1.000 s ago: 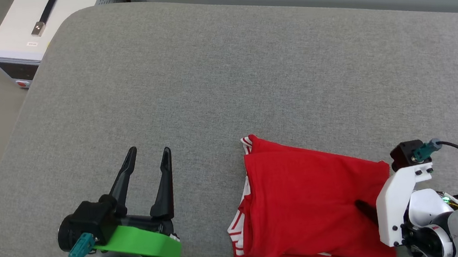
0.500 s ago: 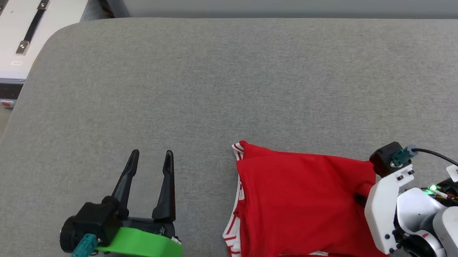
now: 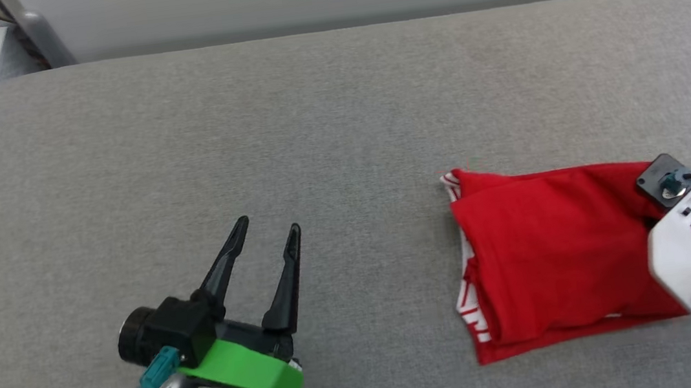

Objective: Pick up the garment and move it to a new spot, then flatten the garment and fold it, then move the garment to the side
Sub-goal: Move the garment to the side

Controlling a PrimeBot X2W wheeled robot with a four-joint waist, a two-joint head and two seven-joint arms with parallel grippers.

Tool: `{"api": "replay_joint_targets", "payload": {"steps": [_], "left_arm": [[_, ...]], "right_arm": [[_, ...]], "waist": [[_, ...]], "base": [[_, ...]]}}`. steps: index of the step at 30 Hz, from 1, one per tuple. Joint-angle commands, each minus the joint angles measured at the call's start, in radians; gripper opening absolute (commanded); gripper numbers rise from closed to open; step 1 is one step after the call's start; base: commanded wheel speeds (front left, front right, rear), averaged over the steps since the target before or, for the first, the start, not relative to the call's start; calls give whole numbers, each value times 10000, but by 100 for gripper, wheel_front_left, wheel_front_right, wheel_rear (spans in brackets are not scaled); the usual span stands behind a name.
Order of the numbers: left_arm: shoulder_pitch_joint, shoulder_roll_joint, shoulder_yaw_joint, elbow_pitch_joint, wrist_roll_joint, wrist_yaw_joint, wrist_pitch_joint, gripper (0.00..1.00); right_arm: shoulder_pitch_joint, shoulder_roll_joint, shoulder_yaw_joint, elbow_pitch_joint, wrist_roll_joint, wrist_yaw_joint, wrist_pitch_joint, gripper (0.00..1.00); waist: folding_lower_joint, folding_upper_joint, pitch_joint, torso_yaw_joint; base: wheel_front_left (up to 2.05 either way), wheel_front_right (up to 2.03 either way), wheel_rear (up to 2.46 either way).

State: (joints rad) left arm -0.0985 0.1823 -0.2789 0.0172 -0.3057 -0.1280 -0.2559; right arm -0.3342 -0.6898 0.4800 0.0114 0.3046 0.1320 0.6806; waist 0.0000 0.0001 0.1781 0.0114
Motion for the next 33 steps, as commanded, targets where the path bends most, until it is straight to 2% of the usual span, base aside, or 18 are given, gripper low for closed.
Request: {"api": "replay_joint_targets", "payload": {"steps": [1, 5, 9, 14, 21, 24, 33], "left_arm": [[-332, 86, -148, -109, 119, -27, -59, 100], [-725, 261, -674, -304, 168, -27, -59, 100], [-1227, 475, -1069, -534, 257, -27, -59, 100], [-1795, 722, -1362, -866, 378, -27, -59, 100], [-2558, 1297, -1558, -1307, 684, -27, -59, 100], [-2805, 1630, -1576, -1610, 766, -27, -59, 100], [-2991, 1782, -1556, -1942, 792, -27, -59, 100]], "right_arm": [[-339, -432, 127, -1, 89, -13, -110, 0], [-923, -1557, 381, 112, 57, -13, -432, 0], [-1490, -2351, 515, 377, -122, -13, -755, 0], [-2139, -2814, 258, 1096, -237, -13, -1220, 0], [-2816, -2605, -871, 2404, -906, -13, -2267, 0], [-3132, -2274, -1749, 3482, -1442, -13, -2894, 0], [-3606, -1488, -2863, 4554, -2242, -13, -3866, 0]], "waist": [[0, -1, 689, -945], [0, -1, 1283, -1424], [0, -1, 1999, -1811], [0, -1, 2887, -2156], [0, -1, 4016, -2475], [0, -1, 4460, -2590], [0, -1, 4668, -2601]], "base": [[0, 0, 0], [0, 0, 0], [0, 0, 0], [0, 0, 0], [0, 0, 0], [0, 0, 0], [0, 0, 0]]}}
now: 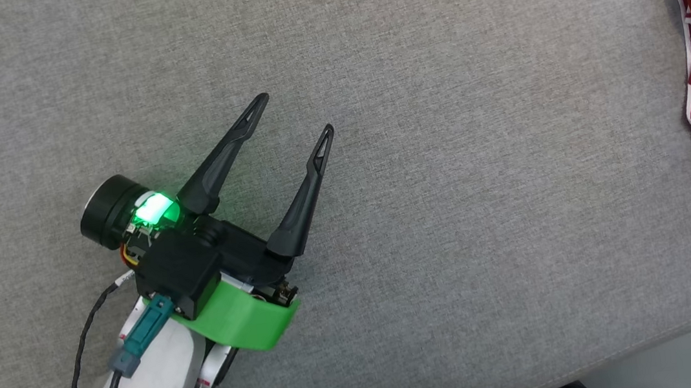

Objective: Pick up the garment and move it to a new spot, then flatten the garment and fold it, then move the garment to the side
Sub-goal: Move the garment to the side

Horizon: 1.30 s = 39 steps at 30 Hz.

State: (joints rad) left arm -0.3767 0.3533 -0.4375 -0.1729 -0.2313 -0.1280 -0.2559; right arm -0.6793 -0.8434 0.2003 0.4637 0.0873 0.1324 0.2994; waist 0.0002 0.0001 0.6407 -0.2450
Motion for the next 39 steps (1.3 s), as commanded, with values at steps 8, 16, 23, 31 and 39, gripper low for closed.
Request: {"api": "replay_joint_targets", "payload": {"steps": [8, 16, 23, 31, 39], "left_arm": [[-130, -237, 136, 174, -53, -27, -59, 100], [703, -760, 952, 1252, -329, -23, -59, 100], [1696, -1254, 2095, 1864, -282, -11, -59, 100], [2494, -1740, 2908, 2546, -338, -18, -59, 100], [3174, -2197, 3531, 2629, -85, -21, -59, 100]], "right_arm": [[-41, 697, -836, -119, -725, -17, -279, 100], [426, 1210, -760, -1087, -554, -17, -563, 100], [951, 2102, -416, -2538, 476, -17, -1549, 100], [2136, 3584, -738, -3472, 1056, -17, -2865, 100], [3964, 5251, -1417, -3775, 1280, -17, -4338, 100]], "waist": [[-2, -1, -560, 279], [-2, -1, -2357, 775], [-2, -1, -3920, 1366], [-2, -1, -5056, 2003], [-2, -1, -5626, 2425]], "base": [[0, 0, 0], [0, 0, 0], [0, 0, 0], [0, 0, 0], [0, 0, 0]]}}
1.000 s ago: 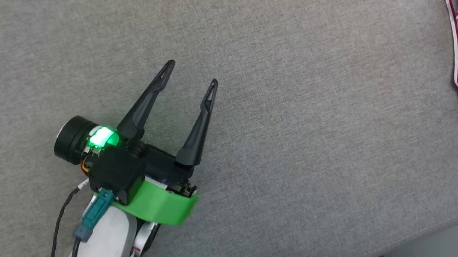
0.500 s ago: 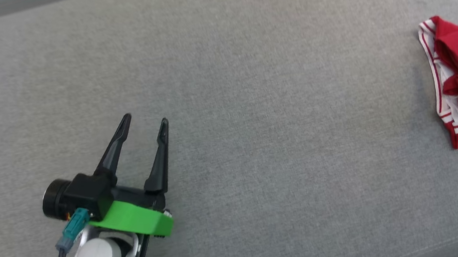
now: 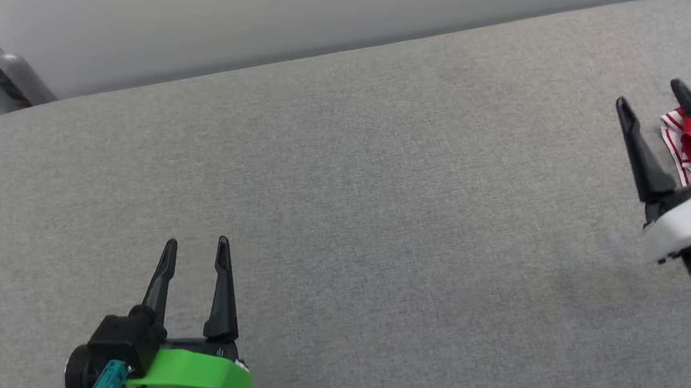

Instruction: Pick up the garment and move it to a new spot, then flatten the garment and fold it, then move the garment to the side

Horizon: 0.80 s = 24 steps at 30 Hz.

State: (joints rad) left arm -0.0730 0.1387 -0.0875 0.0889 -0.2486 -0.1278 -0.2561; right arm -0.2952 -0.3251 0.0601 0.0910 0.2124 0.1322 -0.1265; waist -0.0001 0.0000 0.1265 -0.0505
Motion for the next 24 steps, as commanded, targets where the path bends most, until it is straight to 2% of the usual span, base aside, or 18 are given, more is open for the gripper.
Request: {"api": "replay_joint_targets", "payload": {"steps": [1, 5, 13, 24], "left_arm": [[232, -110, 115, 16, 112, -24, -57, 100], [504, -233, 212, -37, 141, -26, -57, 100], [1023, -237, 10, -157, -72, -27, -57, 100], [1077, -112, -137, -77, 51, -28, -57, 100]], "right_arm": [[382, 304, -83, -74, 43, -15, -262, 100], [1216, 1090, -346, -269, 35, -15, -805, 100], [2620, 2124, -391, -353, -235, -15, -1338, 100], [2939, 2397, -488, -500, -297, -15, -1351, 100]], "waist": [[1, 0, -535, 525], [1, 0, -696, 660], [1, 0, -836, 674], [1, 0, -921, 654]], "base": [[0, 0, 0], [0, 0, 0], [0, 0, 0], [0, 0, 0]]}}
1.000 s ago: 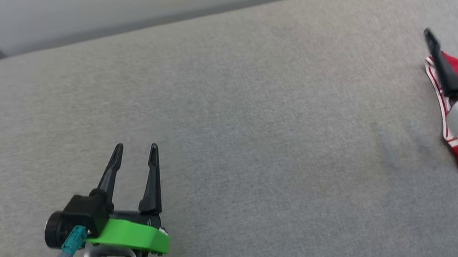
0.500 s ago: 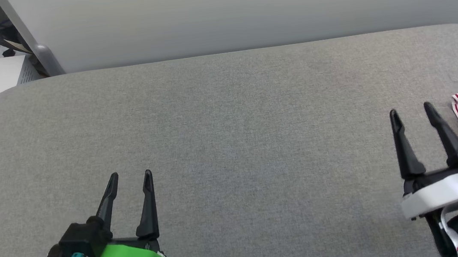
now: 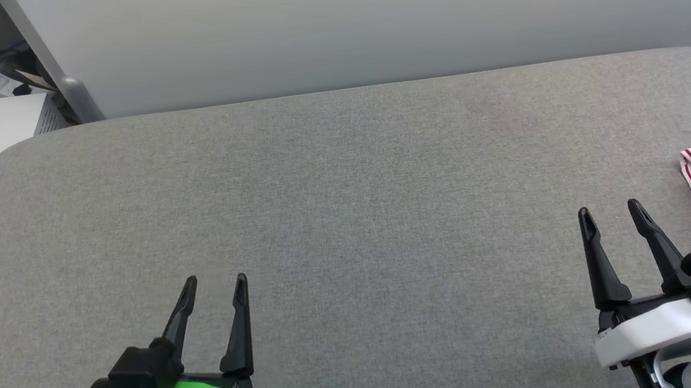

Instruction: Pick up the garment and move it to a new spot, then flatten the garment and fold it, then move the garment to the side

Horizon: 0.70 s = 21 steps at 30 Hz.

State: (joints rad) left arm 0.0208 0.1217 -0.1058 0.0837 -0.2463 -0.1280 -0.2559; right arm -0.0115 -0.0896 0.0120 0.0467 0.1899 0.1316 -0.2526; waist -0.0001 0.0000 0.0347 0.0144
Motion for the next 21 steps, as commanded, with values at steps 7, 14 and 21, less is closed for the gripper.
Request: {"api": "replay_joint_targets", "payload": {"steps": [7, 14, 21], "left_arm": [[257, 1, 128, -153, 140, -26, -59, 100], [242, 37, 118, -156, 28, -26, -59, 100], [197, 135, 59, -142, 26, -26, -59, 100]], "right_arm": [[117, 41, 77, -49, -144, -9, -90, 100], [148, 83, 65, -125, -56, -9, -91, 100], [160, 65, 51, -65, -89, -9, -91, 100]], "waist": [[1, 0, -125, -27], [1, 0, -147, -40], [1, 0, -167, -11]], "base": [[0, 0, 0], [0, 0, 0], [0, 0, 0]]}}
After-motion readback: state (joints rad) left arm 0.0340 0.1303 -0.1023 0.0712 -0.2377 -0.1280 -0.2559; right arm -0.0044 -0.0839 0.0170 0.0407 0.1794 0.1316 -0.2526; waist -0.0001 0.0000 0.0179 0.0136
